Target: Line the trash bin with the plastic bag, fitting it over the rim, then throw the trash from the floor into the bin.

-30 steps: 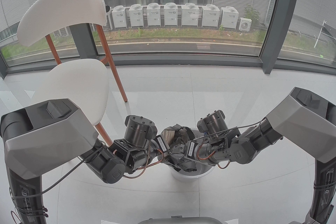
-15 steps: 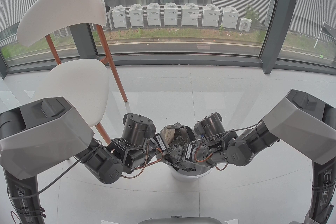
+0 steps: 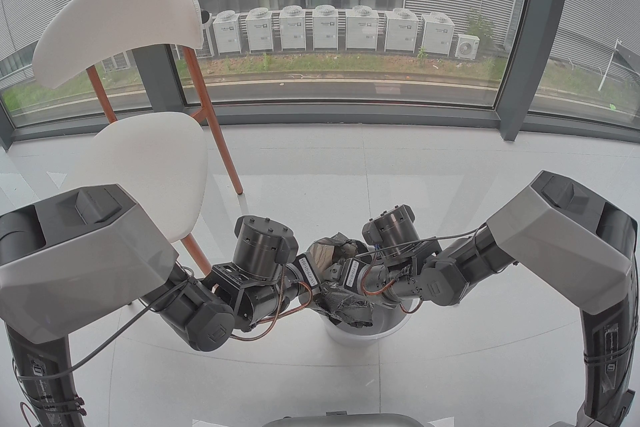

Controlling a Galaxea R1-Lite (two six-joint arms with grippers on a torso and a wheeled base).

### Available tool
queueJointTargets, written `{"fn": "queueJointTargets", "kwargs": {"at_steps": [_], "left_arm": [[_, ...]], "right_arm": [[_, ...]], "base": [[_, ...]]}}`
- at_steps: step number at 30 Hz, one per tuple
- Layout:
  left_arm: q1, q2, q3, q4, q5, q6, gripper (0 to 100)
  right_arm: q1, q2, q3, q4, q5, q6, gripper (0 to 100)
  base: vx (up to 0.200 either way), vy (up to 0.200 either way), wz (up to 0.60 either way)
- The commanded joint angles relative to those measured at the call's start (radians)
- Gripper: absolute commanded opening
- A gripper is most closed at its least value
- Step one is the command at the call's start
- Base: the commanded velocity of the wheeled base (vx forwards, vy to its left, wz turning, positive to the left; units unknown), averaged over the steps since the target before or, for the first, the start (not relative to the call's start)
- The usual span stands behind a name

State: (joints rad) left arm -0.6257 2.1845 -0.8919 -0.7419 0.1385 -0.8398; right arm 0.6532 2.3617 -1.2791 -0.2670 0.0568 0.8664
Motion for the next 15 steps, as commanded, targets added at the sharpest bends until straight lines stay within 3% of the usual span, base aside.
{"fn": "queueJointTargets", "kwargs": {"at_steps": [1,5,6,15], "left_arm": [[-0.002,0.000,0.002,-0.001,0.001,-0.002,0],[0.000,0.006,0.002,-0.001,0.001,-0.002,0],[0.000,0.006,0.002,-0.001,0.001,-0.002,0],[0.004,0.024,-0.001,-0.001,0.000,-0.007,0]], "right_arm": [[0.005,0.044,-0.062,0.006,-0.005,0.019,100],[0.013,0.054,-0.063,0.006,-0.032,0.023,100],[0.013,0.056,-0.062,0.005,-0.037,0.025,0],[-0.007,0.036,-0.012,-0.006,-0.048,0.029,0]], "base": [[0.000,0.000,0.00],[0.000,0.000,0.00],[0.000,0.000,0.00],[0.000,0.000,0.00]]}}
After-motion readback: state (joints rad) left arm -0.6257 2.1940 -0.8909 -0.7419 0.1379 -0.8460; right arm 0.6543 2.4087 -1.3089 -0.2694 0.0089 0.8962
